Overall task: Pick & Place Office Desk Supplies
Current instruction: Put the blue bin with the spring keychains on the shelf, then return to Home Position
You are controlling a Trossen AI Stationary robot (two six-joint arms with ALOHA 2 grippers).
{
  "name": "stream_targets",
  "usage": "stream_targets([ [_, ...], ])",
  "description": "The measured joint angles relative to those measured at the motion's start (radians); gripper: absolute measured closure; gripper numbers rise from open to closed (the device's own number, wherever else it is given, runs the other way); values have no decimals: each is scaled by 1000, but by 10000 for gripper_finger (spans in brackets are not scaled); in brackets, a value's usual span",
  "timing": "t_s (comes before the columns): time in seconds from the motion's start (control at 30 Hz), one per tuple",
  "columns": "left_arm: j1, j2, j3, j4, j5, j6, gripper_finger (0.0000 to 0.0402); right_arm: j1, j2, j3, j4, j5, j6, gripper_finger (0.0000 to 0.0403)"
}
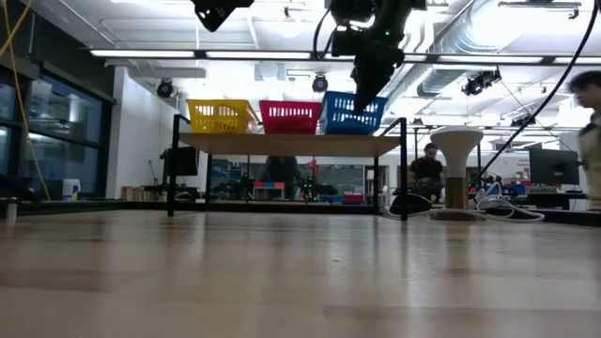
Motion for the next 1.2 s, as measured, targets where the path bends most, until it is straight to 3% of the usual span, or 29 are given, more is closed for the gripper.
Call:
stream_targets([
  [0.43, 0, 0, 0, 3, 0, 0, 318, 9, 12, 0, -15, 46, 7, 397],
  [0.9, 0, 0, 0, 3, 0, 0, 318, 9, 11, 0, -14, 55, 16, 338],
  [1.2, 0, 0, 0, 3, 0, 0, 318, 10, -45, 0, 1, 38, 15, 333],
])
